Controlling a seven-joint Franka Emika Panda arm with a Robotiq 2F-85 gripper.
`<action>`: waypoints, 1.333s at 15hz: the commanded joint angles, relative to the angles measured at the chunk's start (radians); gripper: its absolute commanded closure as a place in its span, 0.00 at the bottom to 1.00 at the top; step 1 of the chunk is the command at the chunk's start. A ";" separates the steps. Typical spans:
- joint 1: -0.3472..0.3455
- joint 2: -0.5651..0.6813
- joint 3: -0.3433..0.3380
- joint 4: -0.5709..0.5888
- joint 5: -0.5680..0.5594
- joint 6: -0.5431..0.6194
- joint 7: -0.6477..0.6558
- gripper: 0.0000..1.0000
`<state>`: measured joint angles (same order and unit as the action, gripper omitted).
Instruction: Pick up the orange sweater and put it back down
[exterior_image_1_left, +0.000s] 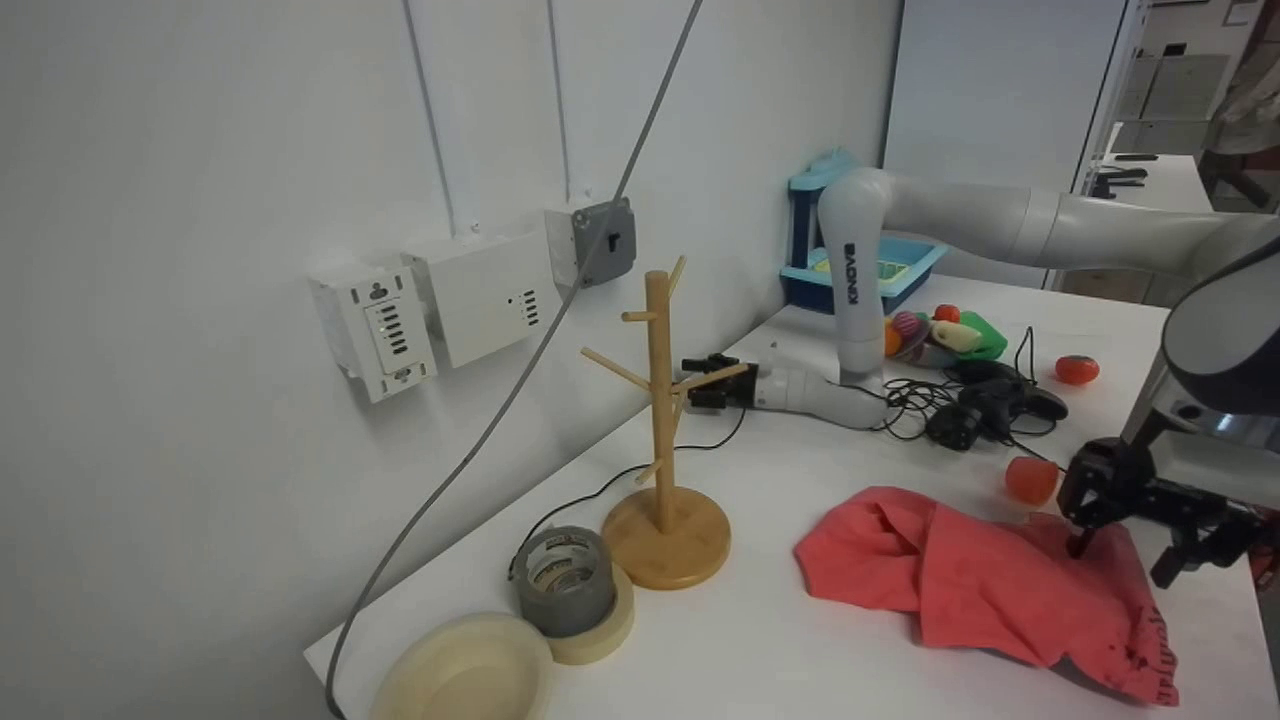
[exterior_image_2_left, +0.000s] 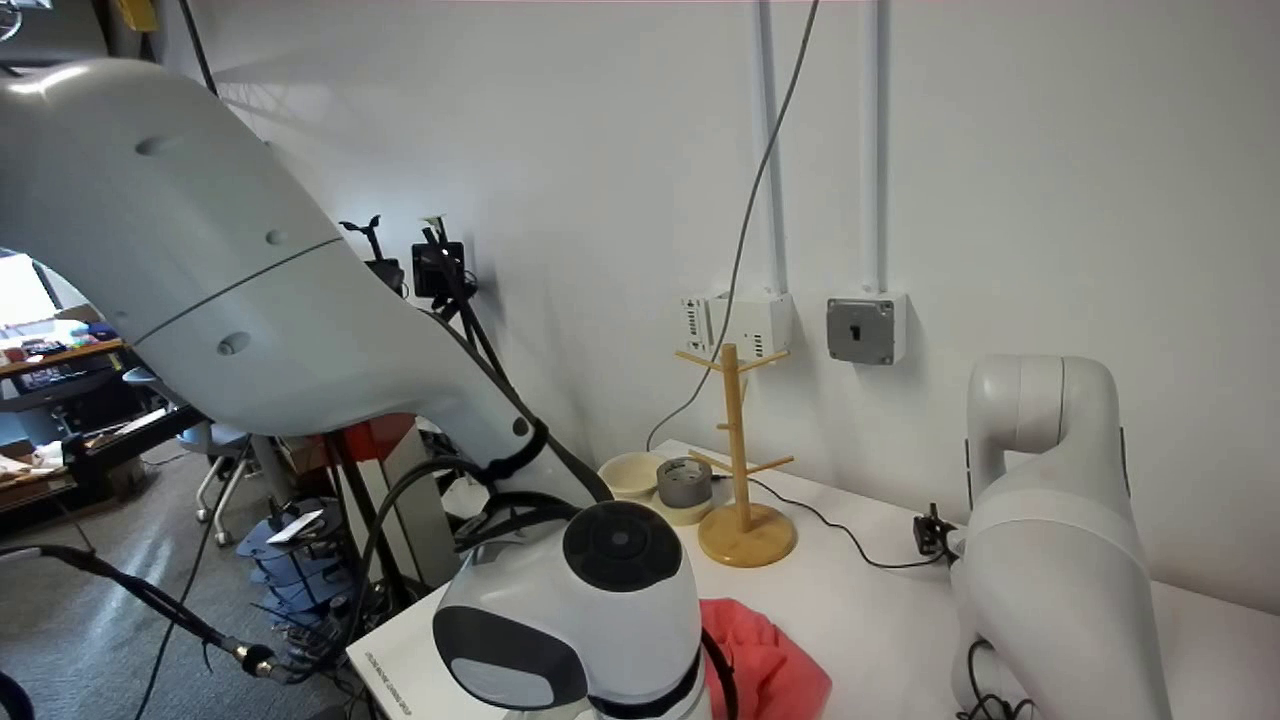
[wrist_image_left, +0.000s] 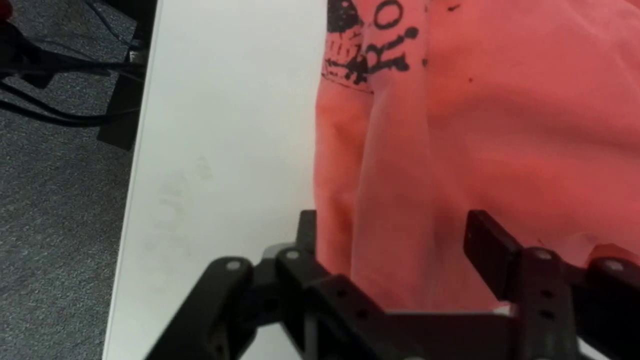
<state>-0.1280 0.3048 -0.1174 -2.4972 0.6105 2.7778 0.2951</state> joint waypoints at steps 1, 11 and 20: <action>-0.011 0.027 0.004 0.029 0.010 0.019 -0.019 0.55; 0.004 0.010 0.008 0.021 -0.054 0.013 0.008 0.99; 0.239 -0.070 -0.047 -0.067 -0.438 0.148 0.174 0.99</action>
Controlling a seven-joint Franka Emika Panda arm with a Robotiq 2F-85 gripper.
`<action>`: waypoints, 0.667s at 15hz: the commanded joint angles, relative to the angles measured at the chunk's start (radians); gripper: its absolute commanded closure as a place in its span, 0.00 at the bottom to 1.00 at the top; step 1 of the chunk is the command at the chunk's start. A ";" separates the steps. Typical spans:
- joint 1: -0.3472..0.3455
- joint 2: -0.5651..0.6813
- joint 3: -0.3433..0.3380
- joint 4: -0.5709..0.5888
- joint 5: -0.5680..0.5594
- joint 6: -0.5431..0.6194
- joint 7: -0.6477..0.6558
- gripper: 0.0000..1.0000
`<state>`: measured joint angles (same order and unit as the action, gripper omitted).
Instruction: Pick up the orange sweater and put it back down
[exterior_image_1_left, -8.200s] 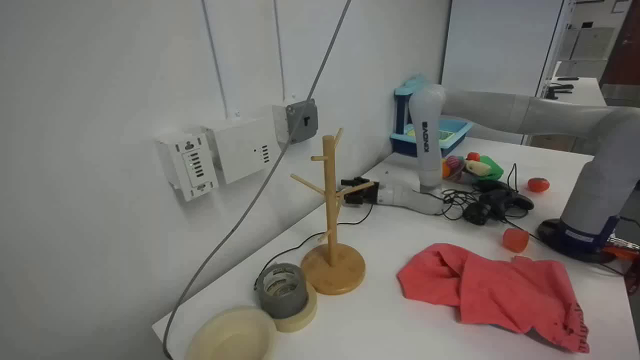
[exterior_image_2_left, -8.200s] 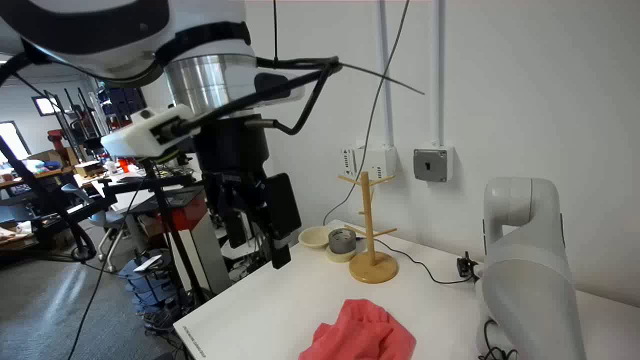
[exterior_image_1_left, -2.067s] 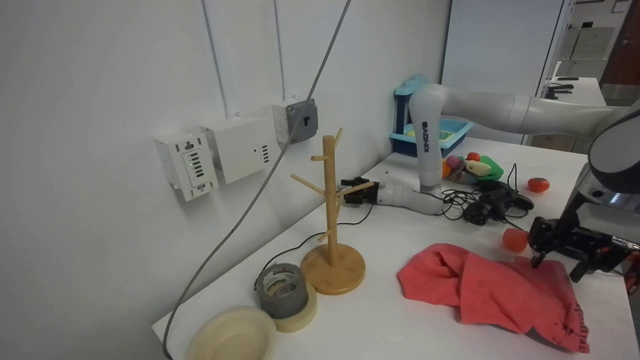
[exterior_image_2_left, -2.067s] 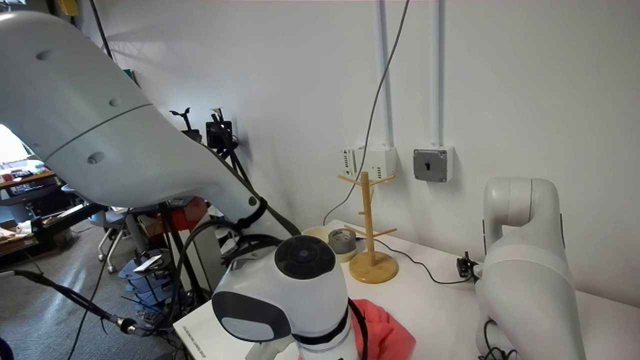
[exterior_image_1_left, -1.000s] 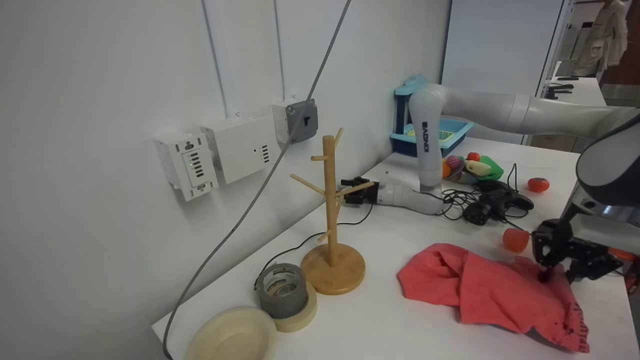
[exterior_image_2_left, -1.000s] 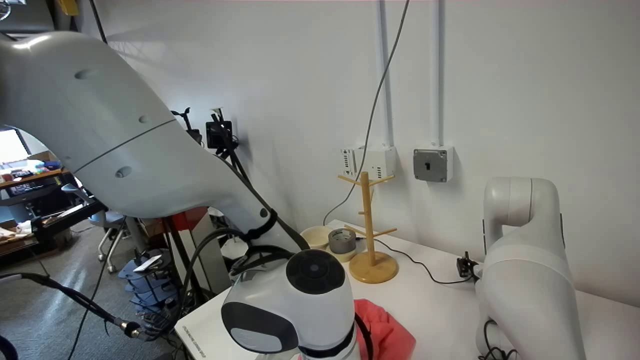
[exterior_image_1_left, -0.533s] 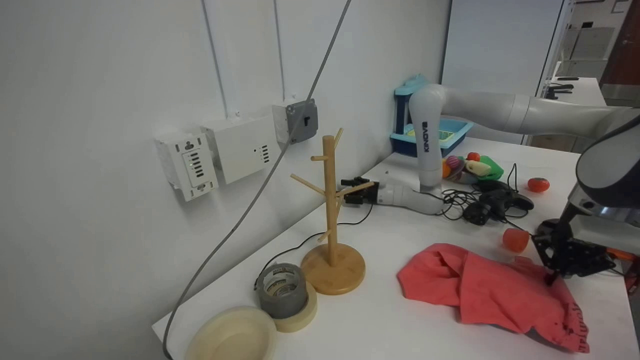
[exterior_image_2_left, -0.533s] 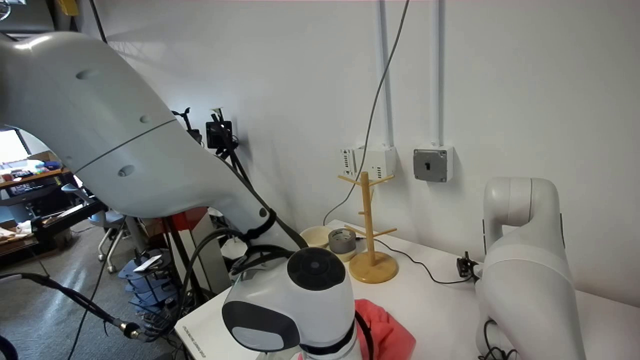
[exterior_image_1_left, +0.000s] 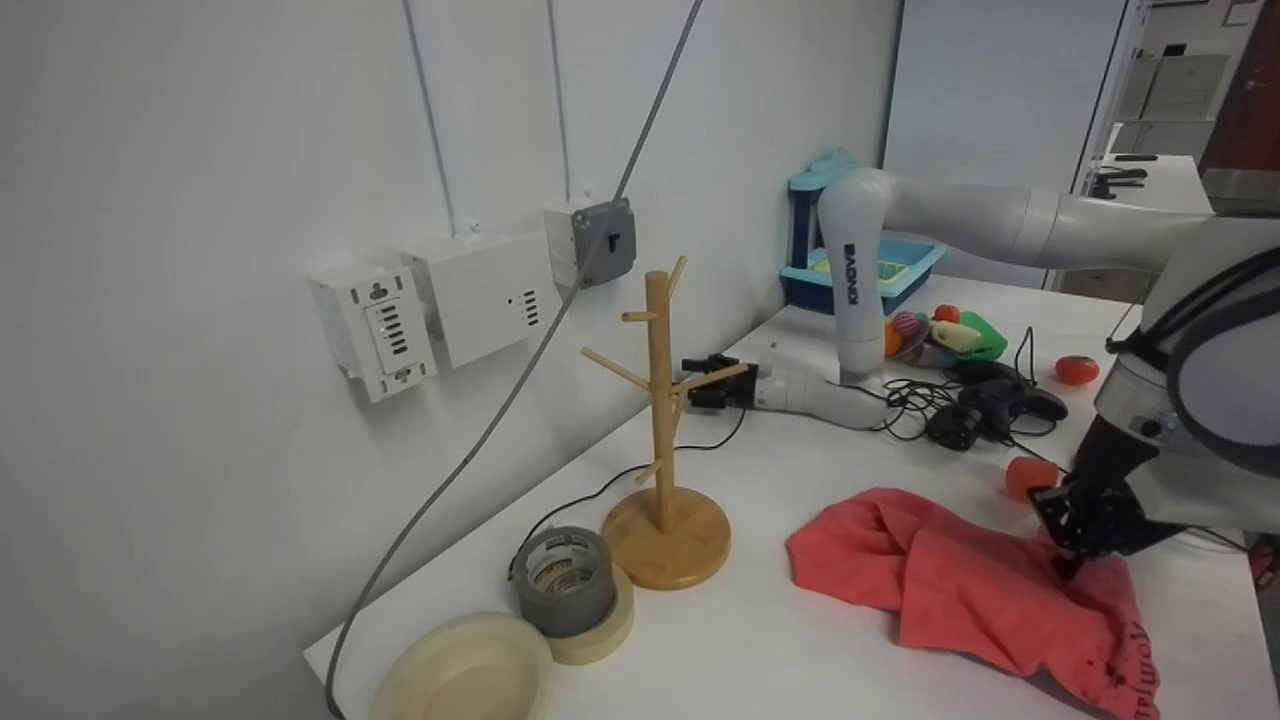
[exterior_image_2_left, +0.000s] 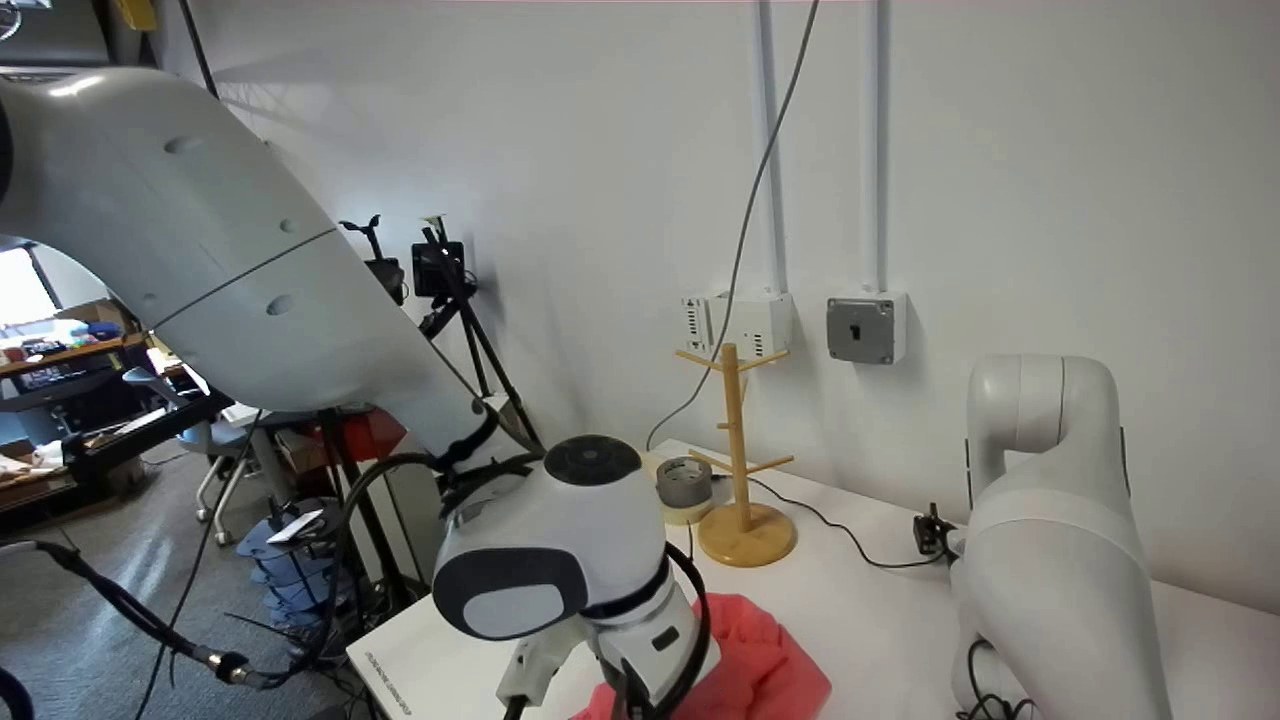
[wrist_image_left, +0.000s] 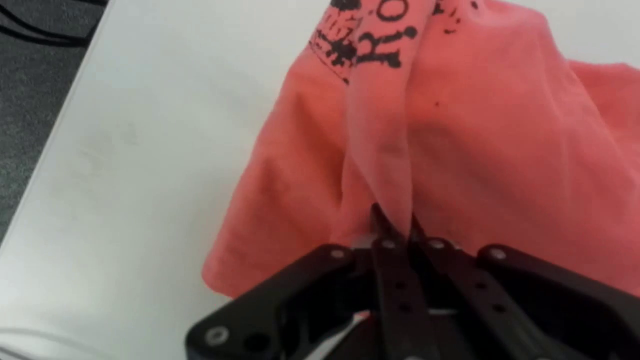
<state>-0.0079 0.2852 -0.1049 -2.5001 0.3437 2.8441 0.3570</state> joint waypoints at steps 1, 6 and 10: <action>0.182 -0.056 -0.103 -0.076 -0.265 0.107 0.178 0.99; 0.575 -0.050 -0.450 -0.064 -0.685 0.171 0.416 0.99; 0.817 -0.085 -0.671 -0.047 -0.955 0.167 0.582 0.99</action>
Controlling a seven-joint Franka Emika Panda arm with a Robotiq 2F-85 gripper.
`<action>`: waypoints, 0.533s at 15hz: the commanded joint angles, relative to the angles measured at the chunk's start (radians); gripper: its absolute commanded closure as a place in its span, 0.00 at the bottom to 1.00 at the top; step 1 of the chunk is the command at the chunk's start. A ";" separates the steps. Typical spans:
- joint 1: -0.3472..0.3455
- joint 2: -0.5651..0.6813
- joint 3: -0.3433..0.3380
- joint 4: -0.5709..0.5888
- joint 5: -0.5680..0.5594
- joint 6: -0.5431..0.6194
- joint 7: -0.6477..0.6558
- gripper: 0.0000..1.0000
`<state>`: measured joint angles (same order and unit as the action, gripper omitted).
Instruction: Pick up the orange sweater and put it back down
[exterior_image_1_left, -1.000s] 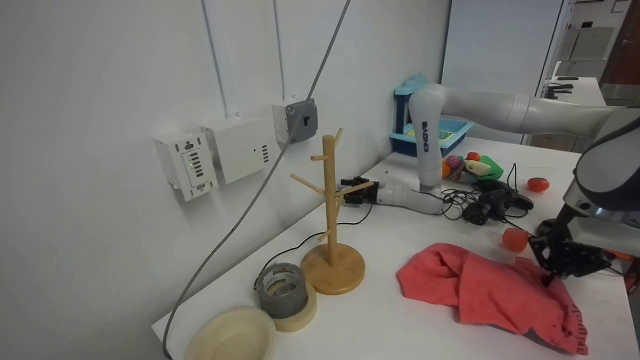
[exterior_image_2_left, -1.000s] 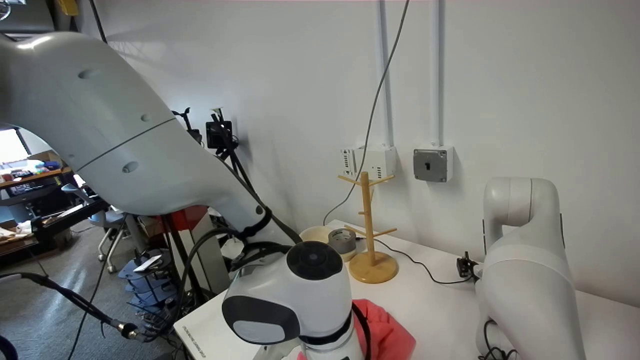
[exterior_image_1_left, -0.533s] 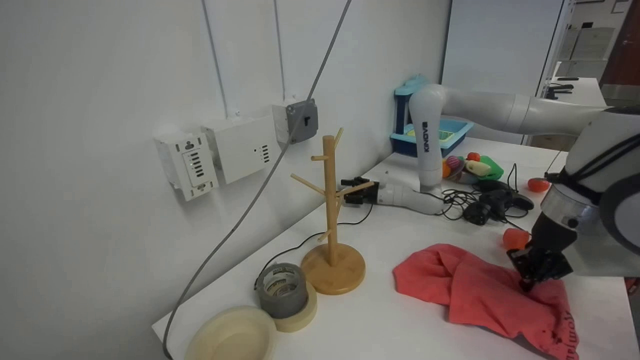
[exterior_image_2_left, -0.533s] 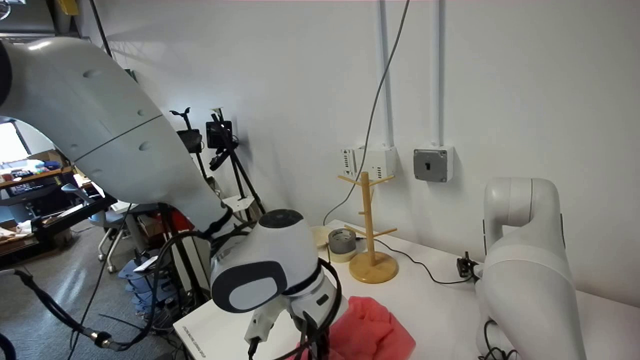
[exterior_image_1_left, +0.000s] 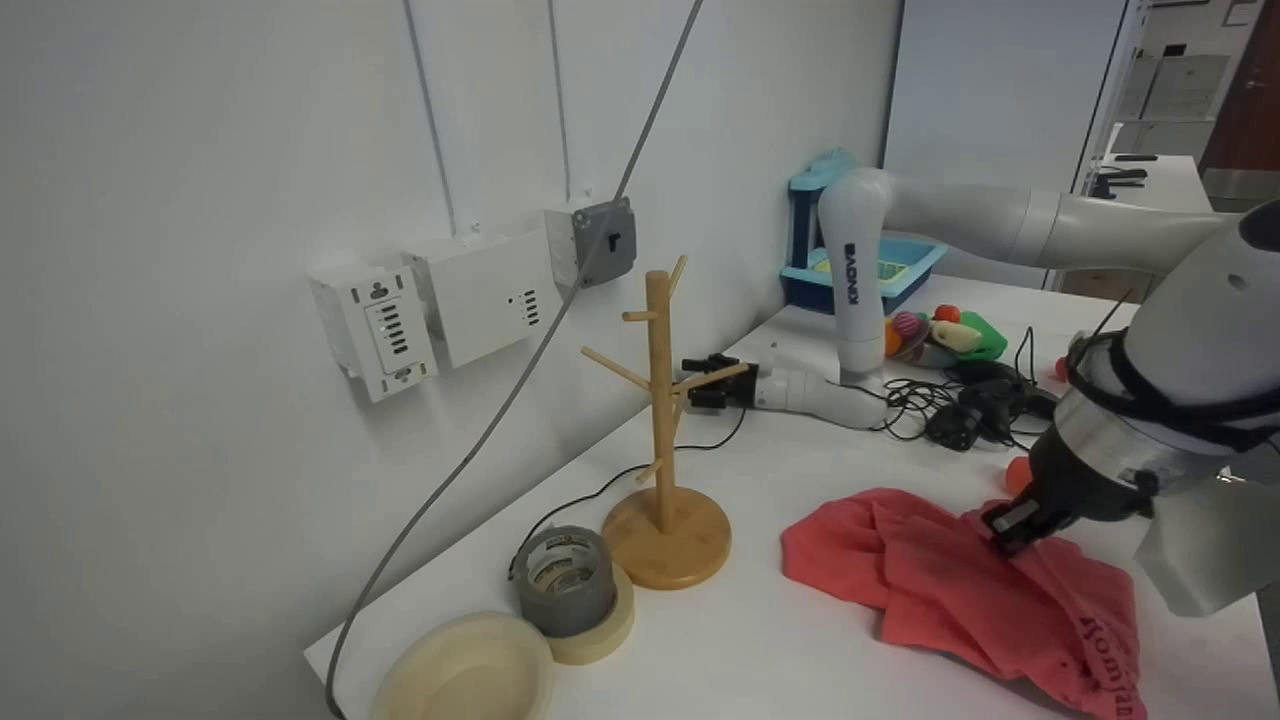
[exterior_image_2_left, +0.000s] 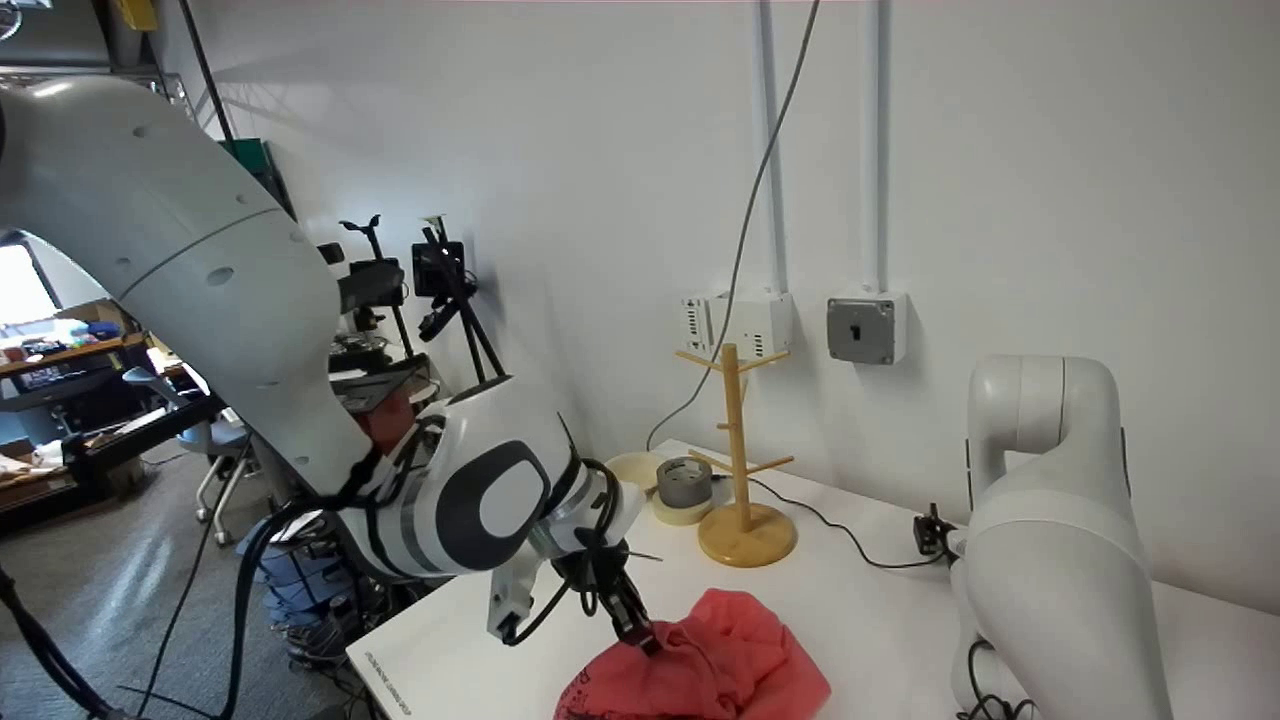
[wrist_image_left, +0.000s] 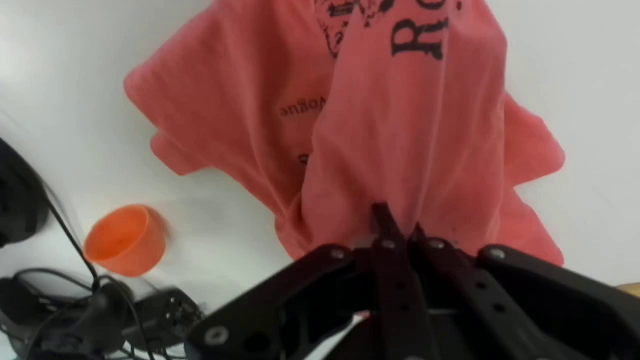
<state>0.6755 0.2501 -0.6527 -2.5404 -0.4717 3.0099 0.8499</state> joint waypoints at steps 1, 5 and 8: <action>0.146 -0.092 -0.122 -0.024 -0.153 -0.018 0.083 0.99; 0.108 -0.240 0.003 -0.124 -0.054 -0.017 -0.066 0.99; 0.122 -0.321 0.101 -0.213 0.122 -0.030 -0.250 0.99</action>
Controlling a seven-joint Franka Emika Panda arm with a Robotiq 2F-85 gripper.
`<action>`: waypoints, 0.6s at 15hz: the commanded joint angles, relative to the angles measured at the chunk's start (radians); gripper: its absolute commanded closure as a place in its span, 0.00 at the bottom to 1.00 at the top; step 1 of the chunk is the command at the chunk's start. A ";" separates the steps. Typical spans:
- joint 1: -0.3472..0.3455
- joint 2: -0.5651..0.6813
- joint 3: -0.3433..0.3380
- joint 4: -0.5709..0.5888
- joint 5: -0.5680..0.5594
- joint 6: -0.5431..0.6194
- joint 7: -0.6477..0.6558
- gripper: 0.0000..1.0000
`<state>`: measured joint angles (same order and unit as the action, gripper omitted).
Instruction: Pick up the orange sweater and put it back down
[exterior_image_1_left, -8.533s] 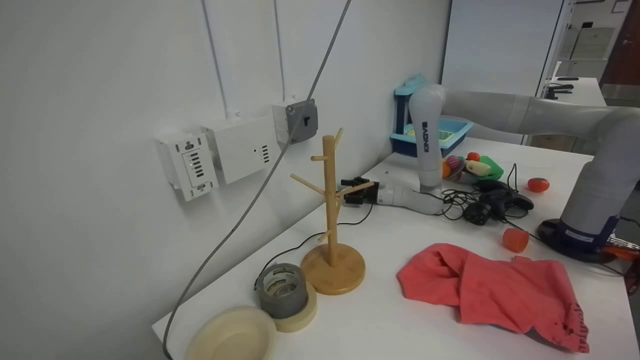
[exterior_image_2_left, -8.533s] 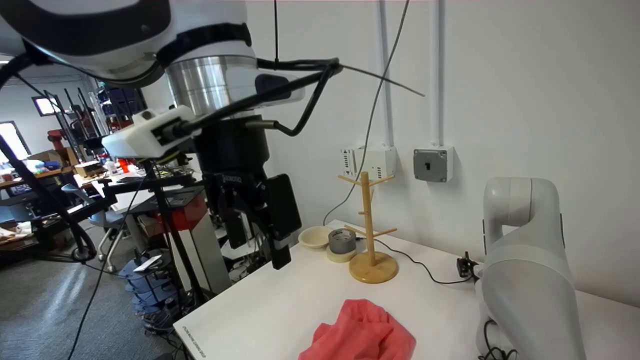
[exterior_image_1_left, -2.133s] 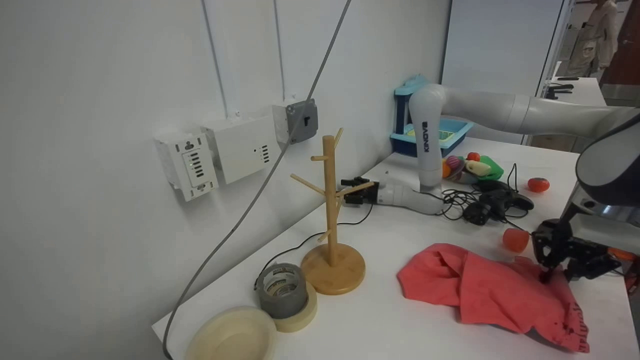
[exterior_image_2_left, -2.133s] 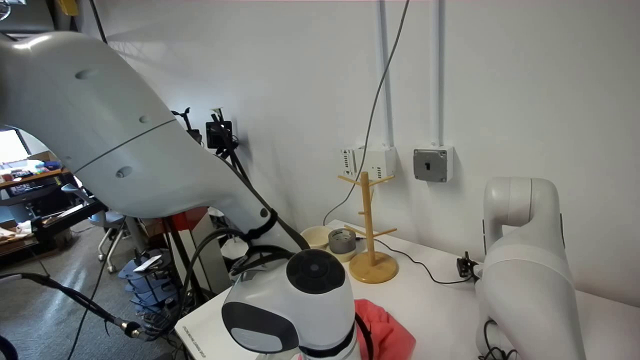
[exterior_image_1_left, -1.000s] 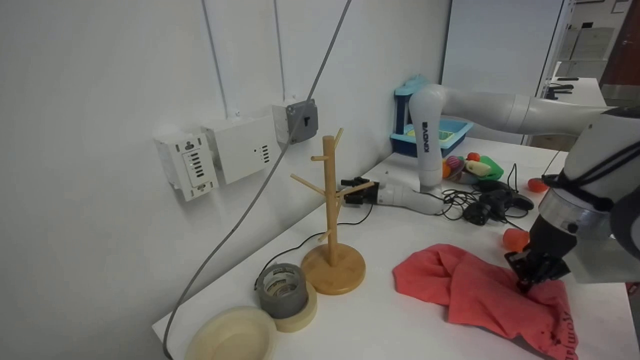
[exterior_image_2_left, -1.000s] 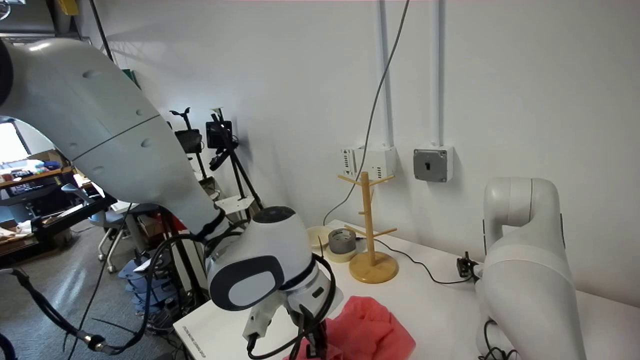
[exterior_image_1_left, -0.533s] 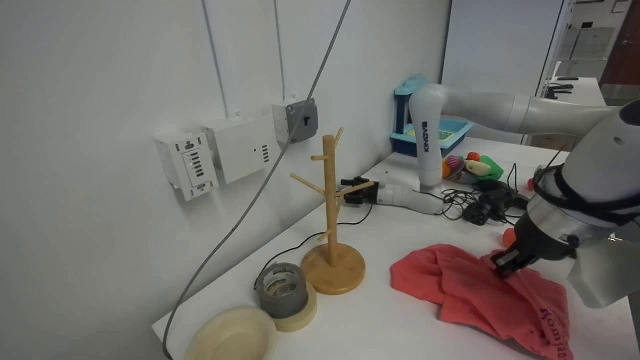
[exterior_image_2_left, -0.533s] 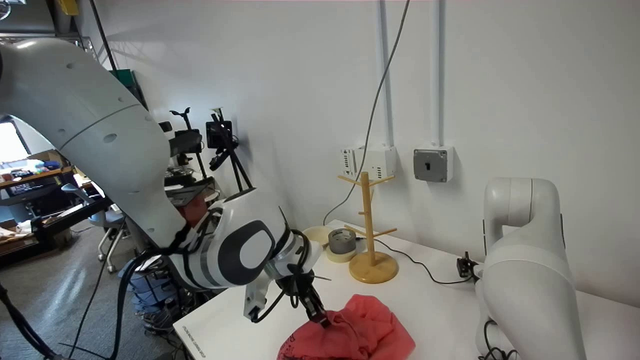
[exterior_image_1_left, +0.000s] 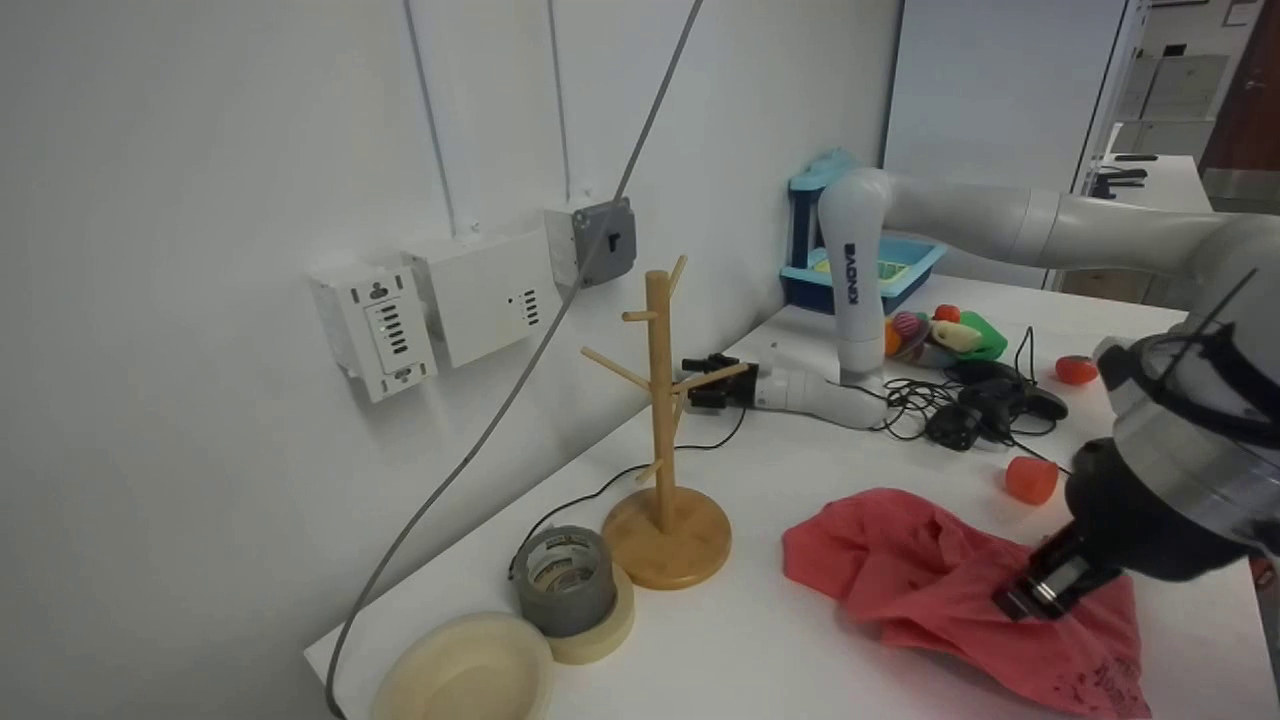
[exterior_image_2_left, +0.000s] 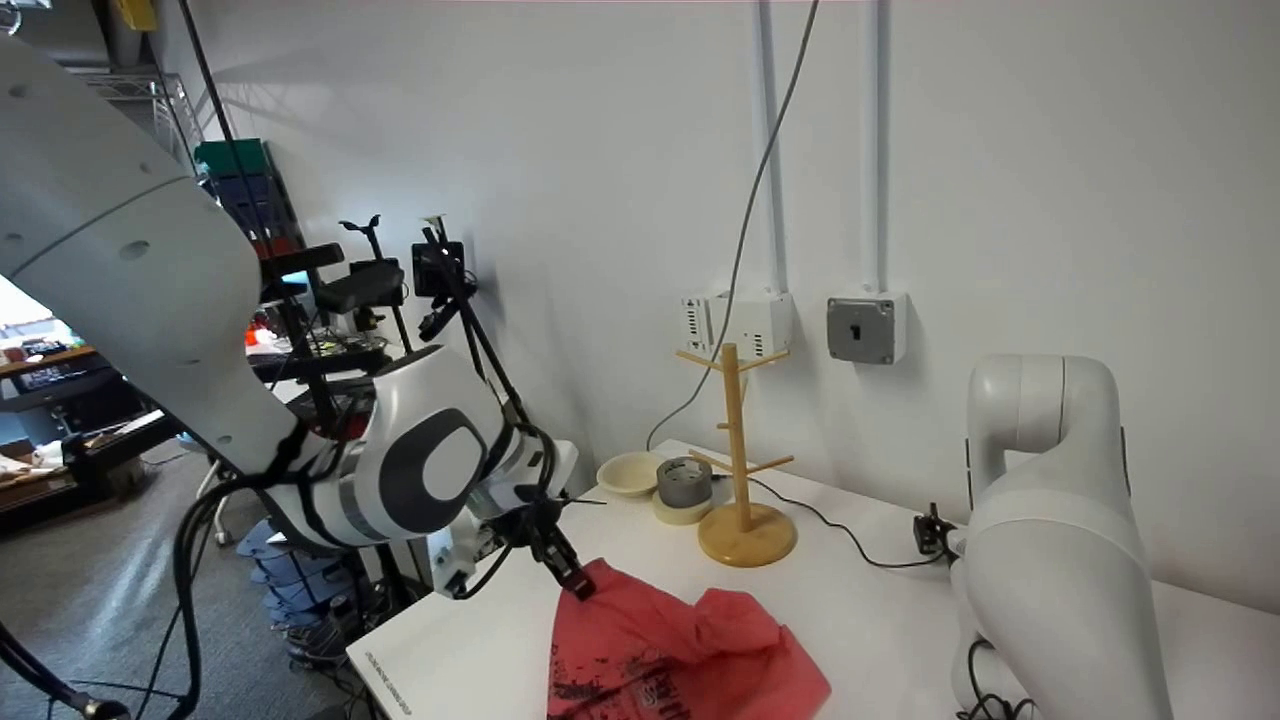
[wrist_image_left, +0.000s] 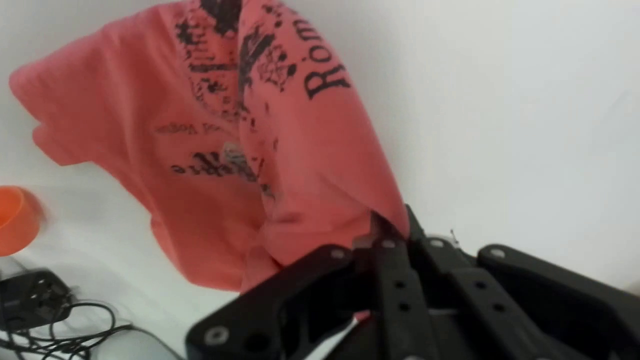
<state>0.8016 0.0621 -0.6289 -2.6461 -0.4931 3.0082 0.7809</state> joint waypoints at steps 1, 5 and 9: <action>0.017 -0.151 0.099 -0.132 0.222 -0.035 -0.254 0.99; 0.146 -0.203 0.132 -0.123 0.548 -0.204 -0.526 0.99; 0.204 -0.158 0.075 -0.068 0.784 -0.413 -0.799 0.65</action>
<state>0.9747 -0.0969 -0.4925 -2.7481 0.1559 2.7354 0.1780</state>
